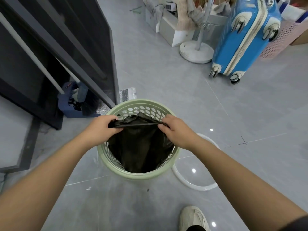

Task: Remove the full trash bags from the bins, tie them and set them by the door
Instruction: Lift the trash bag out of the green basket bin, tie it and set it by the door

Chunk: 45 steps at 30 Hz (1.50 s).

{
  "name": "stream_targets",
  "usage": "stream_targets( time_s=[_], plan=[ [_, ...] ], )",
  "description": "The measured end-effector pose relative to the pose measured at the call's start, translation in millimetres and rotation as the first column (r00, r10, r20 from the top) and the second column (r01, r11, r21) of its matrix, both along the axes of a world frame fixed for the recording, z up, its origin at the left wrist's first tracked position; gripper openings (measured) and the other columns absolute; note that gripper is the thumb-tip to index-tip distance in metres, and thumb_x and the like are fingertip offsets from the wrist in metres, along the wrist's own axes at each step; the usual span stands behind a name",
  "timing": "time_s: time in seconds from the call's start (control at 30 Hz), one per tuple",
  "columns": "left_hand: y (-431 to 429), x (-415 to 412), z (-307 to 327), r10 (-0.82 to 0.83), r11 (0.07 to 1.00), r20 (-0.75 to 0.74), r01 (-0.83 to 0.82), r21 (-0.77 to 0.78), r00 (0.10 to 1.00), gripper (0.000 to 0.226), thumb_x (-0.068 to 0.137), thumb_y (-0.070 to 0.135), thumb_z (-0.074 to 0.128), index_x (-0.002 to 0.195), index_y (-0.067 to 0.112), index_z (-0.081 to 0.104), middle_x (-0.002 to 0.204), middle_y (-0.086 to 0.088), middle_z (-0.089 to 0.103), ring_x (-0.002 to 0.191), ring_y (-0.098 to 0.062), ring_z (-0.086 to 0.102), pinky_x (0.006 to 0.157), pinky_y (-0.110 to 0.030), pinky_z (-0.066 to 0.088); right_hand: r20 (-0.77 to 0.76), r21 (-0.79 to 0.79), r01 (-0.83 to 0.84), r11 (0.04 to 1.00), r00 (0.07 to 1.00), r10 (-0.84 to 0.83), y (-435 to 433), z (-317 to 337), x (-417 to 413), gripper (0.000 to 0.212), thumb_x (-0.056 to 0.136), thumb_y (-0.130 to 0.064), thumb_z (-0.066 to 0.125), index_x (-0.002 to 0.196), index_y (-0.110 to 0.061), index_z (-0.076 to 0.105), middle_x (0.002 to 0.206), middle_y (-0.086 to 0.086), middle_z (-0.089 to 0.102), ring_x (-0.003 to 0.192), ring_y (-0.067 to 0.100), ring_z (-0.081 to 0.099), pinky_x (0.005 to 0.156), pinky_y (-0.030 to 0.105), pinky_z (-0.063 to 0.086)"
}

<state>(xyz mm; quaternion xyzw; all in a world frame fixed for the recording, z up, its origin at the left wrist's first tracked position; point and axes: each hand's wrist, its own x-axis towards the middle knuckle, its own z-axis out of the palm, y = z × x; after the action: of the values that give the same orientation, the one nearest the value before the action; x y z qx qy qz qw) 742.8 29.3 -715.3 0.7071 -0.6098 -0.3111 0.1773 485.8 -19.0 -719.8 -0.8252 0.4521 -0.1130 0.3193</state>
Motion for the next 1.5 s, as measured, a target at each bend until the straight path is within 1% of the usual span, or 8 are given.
stream_targets(
  time_s=[0.3,0.43,0.57,0.73,0.97,1.07,1.23,1.5],
  plan=[
    [-16.0,-25.3,4.7,0.061,0.996,-0.334,-0.033,0.088,0.941,0.019,0.086,0.004,0.063,0.100,0.017,0.063,0.095,-0.002,0.061,0.073,-0.016,0.057,0.060,-0.026,0.052,0.351,0.442,0.112,0.890,0.891,-0.286,7.5,-3.5,42.0,0.017,0.096,-0.016,0.039,0.099,-0.011,0.055,0.092,-0.006,0.054,0.088,0.009,0.051,0.080,0.025,0.039],
    [-24.3,-21.3,16.9,0.032,0.997,-0.268,-0.011,0.081,0.963,0.009,0.086,0.005,0.064,0.089,0.012,0.069,0.082,-0.007,0.063,0.061,-0.013,0.055,0.048,-0.014,0.046,0.378,0.498,-0.027,0.867,0.906,-0.189,2.7,-13.6,44.9,0.039,0.089,-0.046,0.058,0.124,-0.032,0.047,0.116,-0.012,0.056,0.100,0.001,0.058,0.086,0.022,0.046],
    [-37.7,-14.1,34.0,-0.062,0.982,-0.304,0.113,0.152,0.951,0.012,0.085,0.005,0.065,0.087,0.015,0.071,0.088,-0.009,0.071,0.075,-0.020,0.066,0.067,-0.027,0.056,0.368,0.463,-0.224,0.858,0.929,0.044,-6.9,-27.7,66.1,0.075,0.080,-0.034,0.074,0.143,-0.031,0.033,0.135,-0.014,0.046,0.123,0.002,0.045,0.100,0.018,0.036],
    [-59.0,-16.3,35.4,-0.062,0.972,-0.340,0.134,0.193,0.938,0.019,0.085,-0.003,0.059,0.087,0.012,0.070,0.085,-0.006,0.072,0.071,-0.012,0.067,0.062,-0.020,0.053,0.389,0.586,-0.255,0.770,0.921,0.009,-8.4,-39.1,84.4,0.007,0.088,-0.029,0.065,0.094,-0.026,0.064,0.090,-0.017,0.067,0.087,-0.006,0.062,0.084,0.014,0.046],
    [-35.7,10.4,-2.0,0.234,0.971,0.066,-0.229,-0.069,0.970,0.031,0.085,0.037,0.064,0.111,0.020,0.065,0.113,0.002,0.061,0.104,-0.017,0.058,0.084,-0.032,0.047,0.356,0.593,-0.044,0.804,0.910,-0.213,-0.6,-40.4,87.1,0.043,0.096,-0.049,0.041,0.060,-0.026,0.045,0.063,-0.009,0.044,0.062,0.009,0.044,0.072,0.026,0.036],
    [-15.9,24.0,-14.0,0.244,0.960,0.235,-0.269,0.082,0.941,0.054,0.090,0.037,0.057,0.138,0.015,0.045,0.139,-0.012,0.045,0.124,-0.029,0.047,0.101,-0.042,0.042,0.311,0.583,-0.014,0.813,0.927,-0.207,3.9,-31.3,87.1,0.046,0.096,-0.052,0.038,0.062,-0.021,0.042,0.060,-0.007,0.037,0.056,0.010,0.038,0.066,0.026,0.033],
    [5.6,17.9,-12.3,0.387,0.905,-0.078,-0.363,0.221,0.919,0.028,0.097,0.020,0.043,0.103,0.009,0.067,0.091,-0.018,0.070,0.073,-0.029,0.067,0.056,-0.036,0.058,0.274,0.553,-0.015,0.833,0.947,-0.165,12.8,-14.8,90.3,0.042,0.099,-0.046,0.037,0.071,-0.015,0.037,0.059,-0.004,0.029,0.051,0.011,0.028,0.057,0.028,0.024],
    [10.3,18.3,-12.3,0.443,0.880,-0.151,-0.398,0.260,0.884,0.023,0.097,0.018,0.048,0.096,0.010,0.069,0.086,-0.018,0.071,0.074,-0.033,0.069,0.060,-0.044,0.060,0.259,0.485,0.084,0.871,0.937,-0.234,19.2,5.1,88.8,0.045,0.097,-0.048,0.039,0.066,-0.016,0.035,0.058,0.001,0.027,0.049,0.012,0.025,0.055,0.031,0.020]
  ],
)
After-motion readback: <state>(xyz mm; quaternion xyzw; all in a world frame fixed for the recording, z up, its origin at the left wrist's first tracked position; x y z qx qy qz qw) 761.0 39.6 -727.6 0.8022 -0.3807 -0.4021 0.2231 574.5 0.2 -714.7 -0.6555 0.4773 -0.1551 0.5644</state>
